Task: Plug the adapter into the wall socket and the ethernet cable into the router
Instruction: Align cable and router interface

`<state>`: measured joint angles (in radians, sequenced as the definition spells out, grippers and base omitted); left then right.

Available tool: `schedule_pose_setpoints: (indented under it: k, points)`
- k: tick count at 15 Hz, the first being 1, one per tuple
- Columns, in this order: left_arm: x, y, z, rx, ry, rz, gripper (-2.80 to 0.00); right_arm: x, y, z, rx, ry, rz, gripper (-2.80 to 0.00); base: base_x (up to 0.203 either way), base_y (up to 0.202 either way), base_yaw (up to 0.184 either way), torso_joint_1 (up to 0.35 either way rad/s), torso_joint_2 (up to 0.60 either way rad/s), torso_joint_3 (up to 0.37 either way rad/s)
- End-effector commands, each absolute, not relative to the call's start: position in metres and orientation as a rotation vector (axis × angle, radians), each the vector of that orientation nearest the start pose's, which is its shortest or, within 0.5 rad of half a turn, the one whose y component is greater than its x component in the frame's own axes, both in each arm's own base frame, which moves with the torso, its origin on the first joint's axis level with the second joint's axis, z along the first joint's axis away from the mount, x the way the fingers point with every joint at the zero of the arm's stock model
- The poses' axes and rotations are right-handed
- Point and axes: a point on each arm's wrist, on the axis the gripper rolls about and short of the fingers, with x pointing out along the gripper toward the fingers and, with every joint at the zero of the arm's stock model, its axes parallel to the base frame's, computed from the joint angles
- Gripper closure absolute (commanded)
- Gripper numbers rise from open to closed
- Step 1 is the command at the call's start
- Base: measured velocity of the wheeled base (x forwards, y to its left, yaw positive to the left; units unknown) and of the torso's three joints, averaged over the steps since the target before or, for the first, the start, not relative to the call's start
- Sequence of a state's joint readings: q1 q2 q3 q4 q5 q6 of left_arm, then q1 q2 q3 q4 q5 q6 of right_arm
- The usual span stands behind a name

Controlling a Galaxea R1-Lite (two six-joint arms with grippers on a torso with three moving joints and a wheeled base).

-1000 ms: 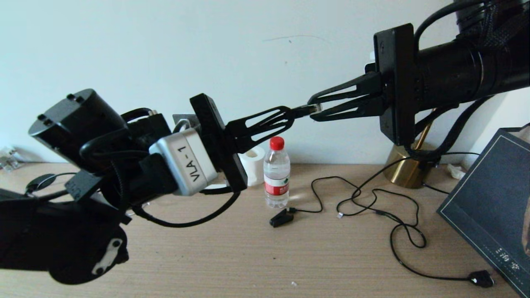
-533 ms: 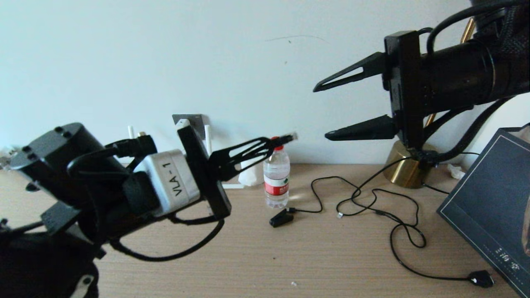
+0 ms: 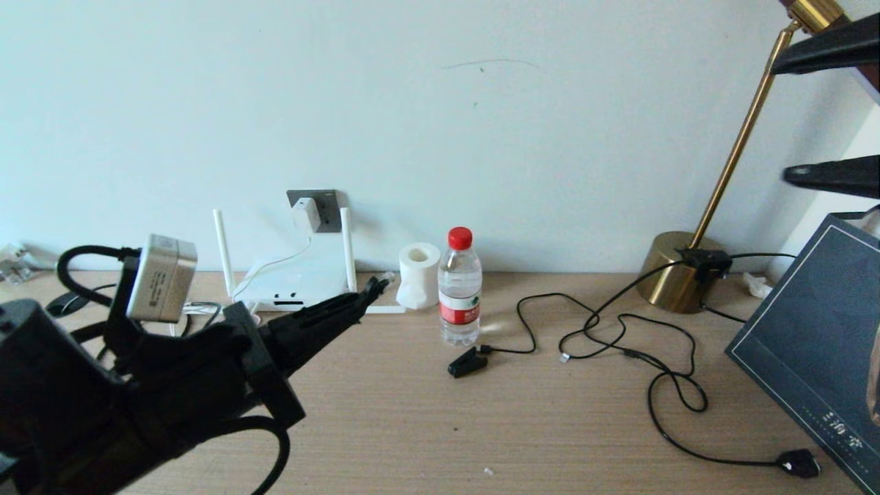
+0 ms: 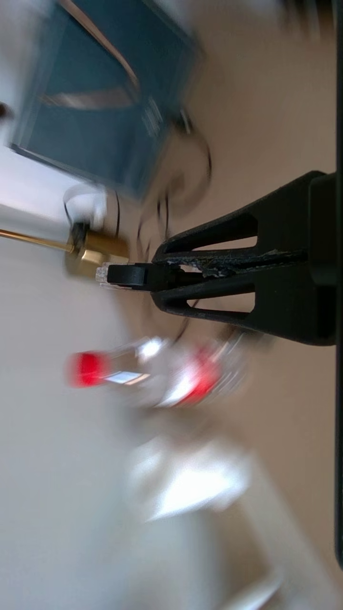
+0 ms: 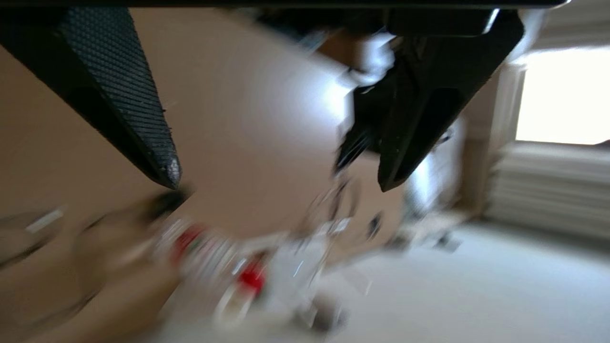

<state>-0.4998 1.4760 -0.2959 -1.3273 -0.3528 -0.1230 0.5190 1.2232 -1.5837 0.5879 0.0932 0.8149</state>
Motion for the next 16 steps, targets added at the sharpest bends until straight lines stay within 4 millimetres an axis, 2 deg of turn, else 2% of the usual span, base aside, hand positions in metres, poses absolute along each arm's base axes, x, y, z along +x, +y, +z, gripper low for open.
schedule_pose_setpoints:
  k: [1,4,5,6,8,11,13,16]
  points:
    - [0.168,-0.1,0.166,-0.307,0.065,-0.848,0.0,0.035,0.016,0.395,0.652,0.172,0.355,-2.8,0.0,0.0,0.0,0.0,0.0,0.0]
    - [0.17,-0.098,0.152,-0.342,0.239,-0.756,0.0,-0.02,-0.021,0.367,0.504,-0.011,0.108,-2.8,0.0,0.0,0.0,0.0,0.0,0.0]
    - [0.172,-0.099,0.154,-0.388,0.271,-0.724,0.0,-0.029,-0.026,0.355,0.467,-0.025,0.035,-2.8,0.0,0.0,0.0,0.0,0.0,0.0]
    - [0.175,-0.1,0.159,-0.452,0.292,-0.689,0.0,-0.035,-0.027,0.34,0.43,-0.028,-0.059,0.0,0.0,0.0,0.0,0.0,0.0,0.0]
    - [0.18,-0.101,0.167,-0.538,0.307,-0.62,0.0,-0.038,-0.024,0.328,0.398,-0.027,-0.177,0.0,0.0,0.0,0.0,0.0,0.0,0.0]
    - [0.188,-0.098,0.154,-0.532,0.381,-0.386,0.0,-0.033,-0.015,0.311,0.31,0.017,-0.352,0.0,0.0,0.0,0.0,0.0,0.0,0.0]
    - [0.205,-0.101,0.143,-0.489,0.395,-0.15,0.0,-0.027,-0.013,0.282,0.234,0.105,-0.382,0.0,0.0,0.0,0.0,0.0,0.0,0.0]
    - [0.229,-0.093,0.134,-0.472,0.359,0.042,0.0,-0.024,-0.011,0.242,0.181,0.219,-0.348,0.0,0.0,0.0,0.0,0.0,0.0,0.0]
